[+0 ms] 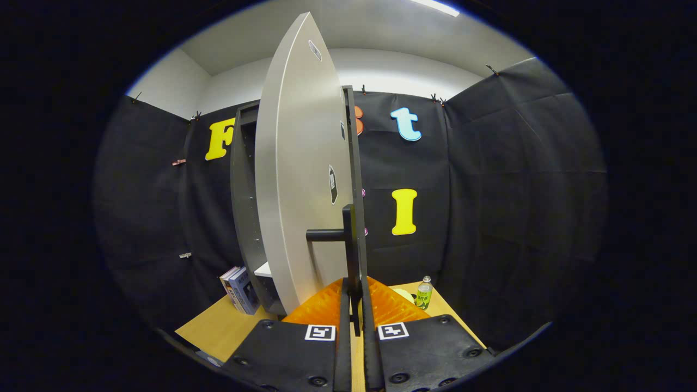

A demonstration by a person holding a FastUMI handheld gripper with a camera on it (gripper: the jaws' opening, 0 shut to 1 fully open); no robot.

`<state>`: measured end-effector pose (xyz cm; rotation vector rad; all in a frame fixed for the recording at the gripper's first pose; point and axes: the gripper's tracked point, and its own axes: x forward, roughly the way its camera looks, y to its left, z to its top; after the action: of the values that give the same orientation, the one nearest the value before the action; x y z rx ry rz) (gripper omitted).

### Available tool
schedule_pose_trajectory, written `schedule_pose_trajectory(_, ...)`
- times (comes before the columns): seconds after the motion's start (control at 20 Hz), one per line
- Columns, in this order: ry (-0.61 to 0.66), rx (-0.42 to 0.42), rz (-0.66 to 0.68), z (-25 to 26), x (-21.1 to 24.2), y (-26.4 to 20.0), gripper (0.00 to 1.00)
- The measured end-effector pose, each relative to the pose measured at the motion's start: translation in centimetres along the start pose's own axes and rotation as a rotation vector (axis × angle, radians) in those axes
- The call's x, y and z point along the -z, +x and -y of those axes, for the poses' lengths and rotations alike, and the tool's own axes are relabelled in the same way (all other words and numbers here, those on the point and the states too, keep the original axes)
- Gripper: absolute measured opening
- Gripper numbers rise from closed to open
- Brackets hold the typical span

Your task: Open the shoe cabinet door, grab the shoes and put them into the shoe cabinet, then close the shoe cabinet door.

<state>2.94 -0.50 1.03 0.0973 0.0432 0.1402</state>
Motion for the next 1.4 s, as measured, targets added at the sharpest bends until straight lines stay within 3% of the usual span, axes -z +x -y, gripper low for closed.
schedule_pose_trajectory(0.35, 0.026, 0.031, 0.037, 3.8, -1.2, -1.1, 0.13)
schedule_pose_trajectory(0.5, 0.063, 0.006, 0.016, 3.0, -0.5, -0.8, 0.14)
schedule_pose_trajectory(0.9, 0.060, 0.065, -0.003, 3.5, 0.5, -2.3, 0.15)
schedule_pose_trajectory(1.05, 0.039, 0.079, -0.026, 2.4, 1.5, -4.7, 0.20)
schedule_pose_trajectory(1.15, 0.030, 0.080, -0.053, 1.5, 2.9, -5.9, 0.32)
schedule_pose_trajectory(1.3, 0.011, 0.016, -0.122, -1.6, 6.5, -7.6, 0.32)
schedule_pose_trajectory(1.35, 0.010, 0.000, -0.158, -2.7, 8.4, -7.9, 0.41)
schedule_pose_trajectory(1.4, 0.017, -0.027, -0.198, -4.2, 10.0, -8.2, 0.43)
